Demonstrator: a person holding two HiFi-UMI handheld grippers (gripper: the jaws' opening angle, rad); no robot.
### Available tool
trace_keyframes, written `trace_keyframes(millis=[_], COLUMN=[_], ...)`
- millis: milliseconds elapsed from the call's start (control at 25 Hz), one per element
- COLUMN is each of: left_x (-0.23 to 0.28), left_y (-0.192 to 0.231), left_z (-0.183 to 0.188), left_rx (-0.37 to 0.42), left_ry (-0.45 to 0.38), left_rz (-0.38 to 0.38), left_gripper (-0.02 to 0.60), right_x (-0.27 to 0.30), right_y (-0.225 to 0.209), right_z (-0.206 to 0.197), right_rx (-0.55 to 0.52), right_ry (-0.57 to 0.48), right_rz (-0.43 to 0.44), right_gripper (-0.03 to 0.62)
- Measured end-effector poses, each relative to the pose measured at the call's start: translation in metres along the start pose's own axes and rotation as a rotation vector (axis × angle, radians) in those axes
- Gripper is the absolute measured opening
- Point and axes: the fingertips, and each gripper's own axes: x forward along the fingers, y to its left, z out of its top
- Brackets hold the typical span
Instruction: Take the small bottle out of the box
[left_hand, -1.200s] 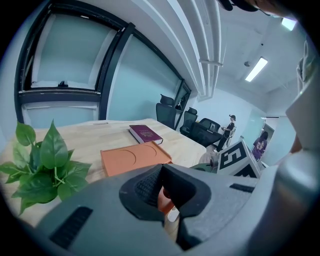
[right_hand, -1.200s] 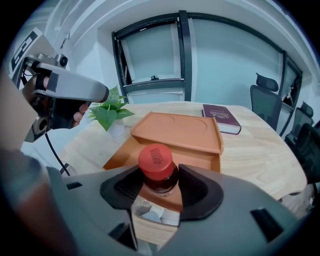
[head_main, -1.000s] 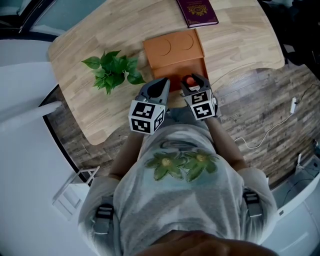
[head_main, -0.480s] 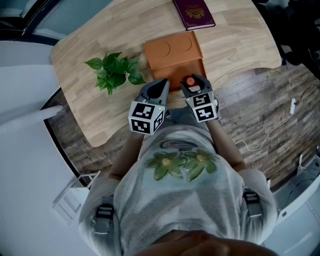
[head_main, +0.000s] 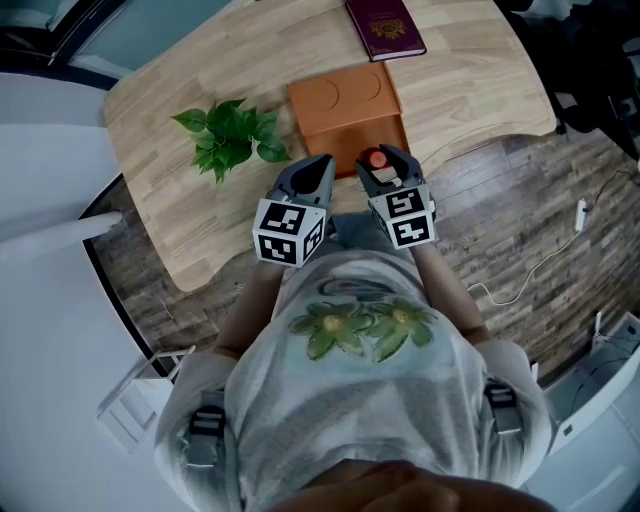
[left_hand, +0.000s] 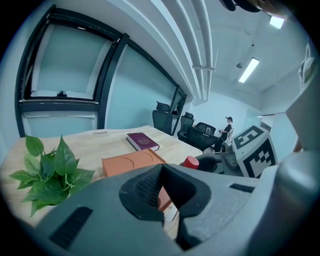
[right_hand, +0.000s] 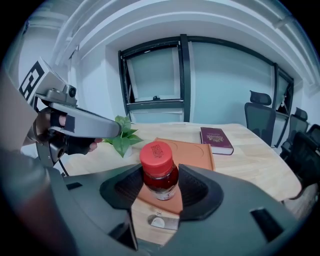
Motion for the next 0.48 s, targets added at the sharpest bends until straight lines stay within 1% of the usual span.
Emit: trace_keyframes(millis=[480], left_x=[-0.022], left_y=[-0.011], left_z=[0.007], left_rx=[0.014], left_ry=[-0.044], left_rz=[-0.013], left_gripper=[0.008], right_x=[-0.031], right_y=[0.021], right_z=[0.018], right_rx=[-0.008], right_ry=[-0.077], right_rz=[-0.022], right_gripper=[0.216])
